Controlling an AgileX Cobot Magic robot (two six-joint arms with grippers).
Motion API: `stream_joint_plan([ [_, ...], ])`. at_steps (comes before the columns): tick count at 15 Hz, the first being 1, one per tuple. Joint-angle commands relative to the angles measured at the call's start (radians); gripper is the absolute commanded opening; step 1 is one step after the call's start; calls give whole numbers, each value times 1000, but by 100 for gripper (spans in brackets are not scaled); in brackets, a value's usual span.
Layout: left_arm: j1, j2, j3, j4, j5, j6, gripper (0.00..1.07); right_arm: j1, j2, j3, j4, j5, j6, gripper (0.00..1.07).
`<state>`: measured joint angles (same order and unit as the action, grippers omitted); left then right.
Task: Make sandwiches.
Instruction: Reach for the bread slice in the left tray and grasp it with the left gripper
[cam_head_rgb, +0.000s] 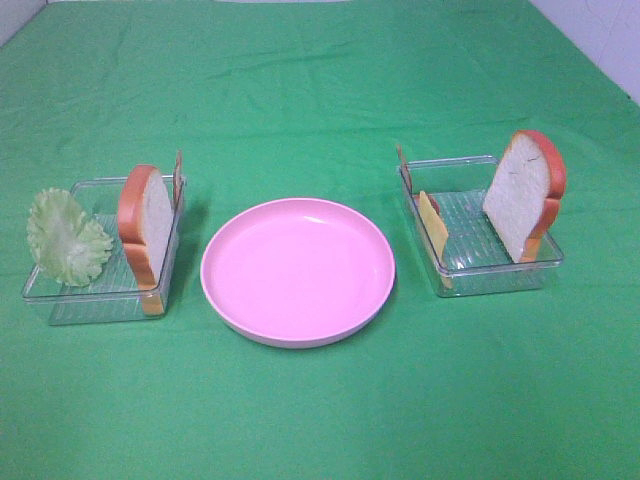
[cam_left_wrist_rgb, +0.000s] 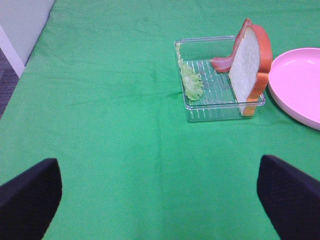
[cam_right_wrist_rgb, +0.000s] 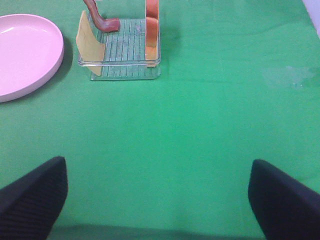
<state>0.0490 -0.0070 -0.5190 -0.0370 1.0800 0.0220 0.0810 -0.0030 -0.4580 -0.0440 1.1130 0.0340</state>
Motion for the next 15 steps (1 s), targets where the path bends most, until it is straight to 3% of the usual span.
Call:
stream_joint_plan([
  [1, 2, -14, 2, -6, -3, -1, 102, -2, -26, 3, 4, -12, -9, 94],
  [12, 2, -11, 2, -10, -3, 1, 102, -2, -26, 3, 4, -12, -9, 94],
  [14, 2, 40, -14, -10, -22, 32, 102, -2, -26, 3, 4, -12, -9, 94],
  [15, 0, 131, -47, -11, -127, 12, 102, -2, -26, 3, 4, -12, -9, 94],
])
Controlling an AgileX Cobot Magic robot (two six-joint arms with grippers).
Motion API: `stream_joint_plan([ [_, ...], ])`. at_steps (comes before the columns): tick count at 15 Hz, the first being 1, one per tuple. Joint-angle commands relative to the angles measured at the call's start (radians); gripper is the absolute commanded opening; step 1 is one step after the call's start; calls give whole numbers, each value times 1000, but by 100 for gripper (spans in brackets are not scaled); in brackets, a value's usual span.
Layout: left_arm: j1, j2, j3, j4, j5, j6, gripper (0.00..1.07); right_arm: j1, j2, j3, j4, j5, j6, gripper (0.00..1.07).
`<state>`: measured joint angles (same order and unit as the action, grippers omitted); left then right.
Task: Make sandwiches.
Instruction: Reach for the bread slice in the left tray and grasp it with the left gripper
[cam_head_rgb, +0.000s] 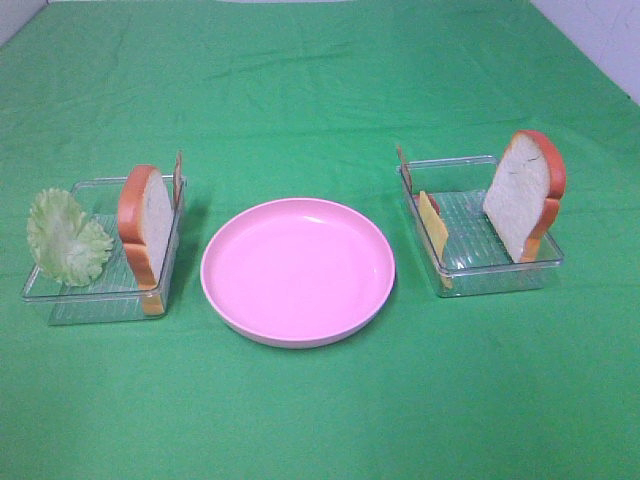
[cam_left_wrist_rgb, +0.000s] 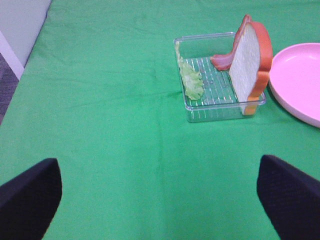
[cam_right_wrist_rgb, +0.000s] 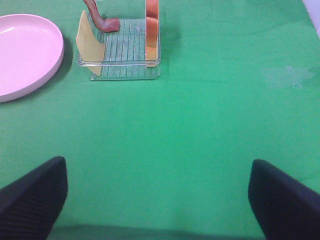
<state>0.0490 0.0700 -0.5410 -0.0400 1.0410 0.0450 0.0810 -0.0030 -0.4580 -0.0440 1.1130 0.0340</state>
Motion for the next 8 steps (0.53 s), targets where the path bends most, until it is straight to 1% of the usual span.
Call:
stream_joint_plan([
  [1, -2, 76, -32, -12, -115, -21, 102, -2, -26, 3, 4, -12, -9, 94],
  [2, -2, 135, -40, -12, -176, -45, 102, -2, -26, 3, 4, -12, -9, 94],
  [3, -2, 200, -48, -12, -214, -54, 102, -2, -26, 3, 4, -12, -9, 94],
  [5, -2, 371, -81, -21, -255, -57, 102, -2, -26, 3, 4, -12, -9, 94],
  [6, -2, 421, -97, -24, -262, -57, 102, -2, -26, 3, 4, -12, -9, 94],
  [8, -2, 610, -178, -39, -270, -45, 102, -2, -26, 3, 4, -12, -9, 94],
])
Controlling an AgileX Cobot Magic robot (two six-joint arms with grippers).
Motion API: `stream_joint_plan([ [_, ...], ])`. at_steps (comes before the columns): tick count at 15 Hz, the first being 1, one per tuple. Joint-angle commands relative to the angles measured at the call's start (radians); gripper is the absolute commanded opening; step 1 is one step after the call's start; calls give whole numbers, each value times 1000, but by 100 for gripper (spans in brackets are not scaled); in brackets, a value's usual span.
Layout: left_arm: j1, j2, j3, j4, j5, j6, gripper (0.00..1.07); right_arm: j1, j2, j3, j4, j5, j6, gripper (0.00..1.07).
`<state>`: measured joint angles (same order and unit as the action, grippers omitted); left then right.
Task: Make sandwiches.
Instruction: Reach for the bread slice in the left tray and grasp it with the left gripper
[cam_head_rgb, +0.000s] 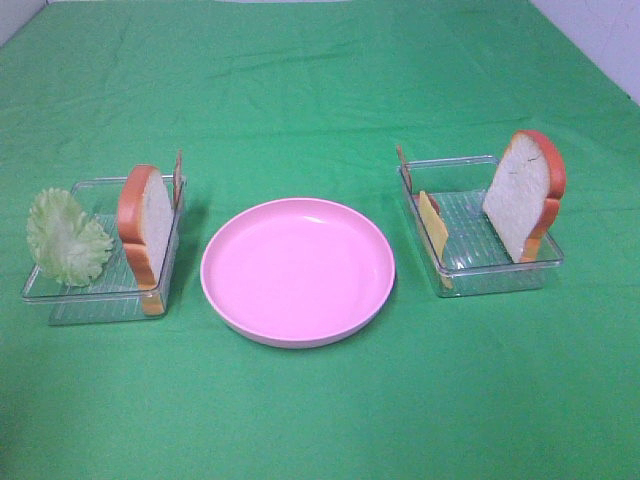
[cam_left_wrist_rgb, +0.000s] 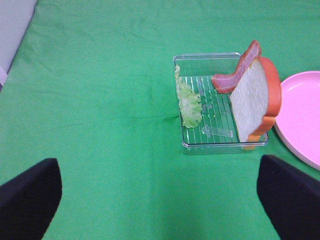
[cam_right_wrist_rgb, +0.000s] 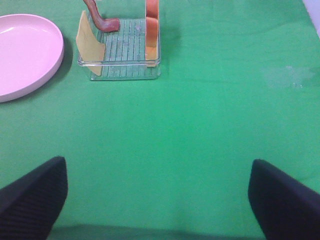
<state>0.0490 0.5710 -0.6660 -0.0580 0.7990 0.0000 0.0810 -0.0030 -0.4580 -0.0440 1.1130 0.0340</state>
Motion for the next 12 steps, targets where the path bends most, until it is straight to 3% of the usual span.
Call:
stream_joint_plan([
  [1, -2, 310, -167, -32, -15, 0, 102, -2, -26, 3, 4, -12, -9, 94],
  [7, -2, 717, -431, -107, 119, 0, 102, -2, -26, 3, 4, -12, -9, 94],
  [9, -42, 840, -510, -112, 181, -19, 102, -2, -26, 3, 4, -12, -9, 94],
  [12, -169, 1009, -646, -57, 271, -133, 102, -2, -26, 3, 4, -12, -9, 94],
])
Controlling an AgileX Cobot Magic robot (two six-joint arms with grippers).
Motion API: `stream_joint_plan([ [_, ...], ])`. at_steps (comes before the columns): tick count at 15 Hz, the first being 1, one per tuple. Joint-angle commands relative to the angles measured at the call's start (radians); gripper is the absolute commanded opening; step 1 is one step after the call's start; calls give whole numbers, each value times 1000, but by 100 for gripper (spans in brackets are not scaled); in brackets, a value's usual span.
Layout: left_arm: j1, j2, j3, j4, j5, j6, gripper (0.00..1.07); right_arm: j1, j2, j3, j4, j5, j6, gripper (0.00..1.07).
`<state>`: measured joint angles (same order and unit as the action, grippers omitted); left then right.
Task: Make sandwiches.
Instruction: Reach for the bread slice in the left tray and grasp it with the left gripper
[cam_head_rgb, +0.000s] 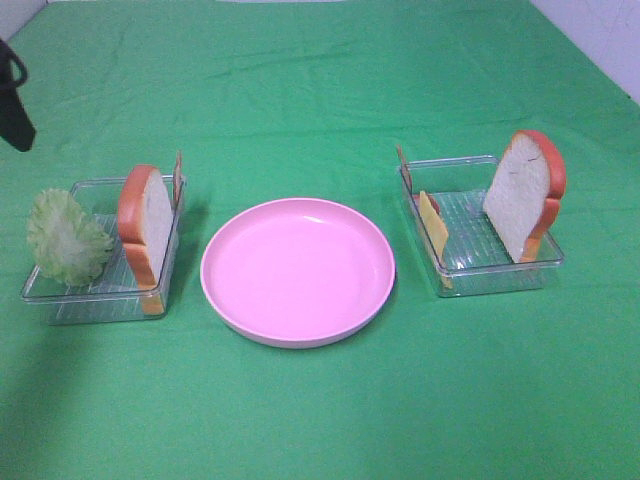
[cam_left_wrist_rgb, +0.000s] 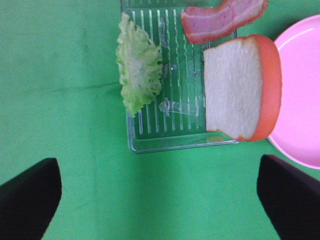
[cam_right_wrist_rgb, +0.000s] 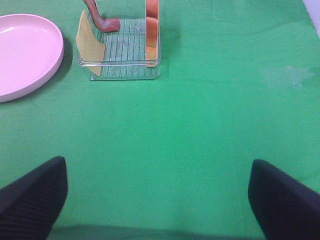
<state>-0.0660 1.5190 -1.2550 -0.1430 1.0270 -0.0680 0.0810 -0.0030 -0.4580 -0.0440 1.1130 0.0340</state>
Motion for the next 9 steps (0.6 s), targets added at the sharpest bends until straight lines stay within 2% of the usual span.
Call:
stream_joint_plan([
  [1, -96, 114, -113, 43, 73, -103, 102, -2, -26, 3, 4, -12, -9, 94],
  [5, -237, 255, -274, 93, 141, -192, 102, -2, -26, 3, 4, -12, -9, 94],
  [6, -252, 294, -289, 102, 141, -226, 102, -2, -26, 3, 4, -12, -9, 94],
  [9, -252, 344, -289, 95, 85, -235, 102, -2, -26, 3, 4, -12, -9, 94],
])
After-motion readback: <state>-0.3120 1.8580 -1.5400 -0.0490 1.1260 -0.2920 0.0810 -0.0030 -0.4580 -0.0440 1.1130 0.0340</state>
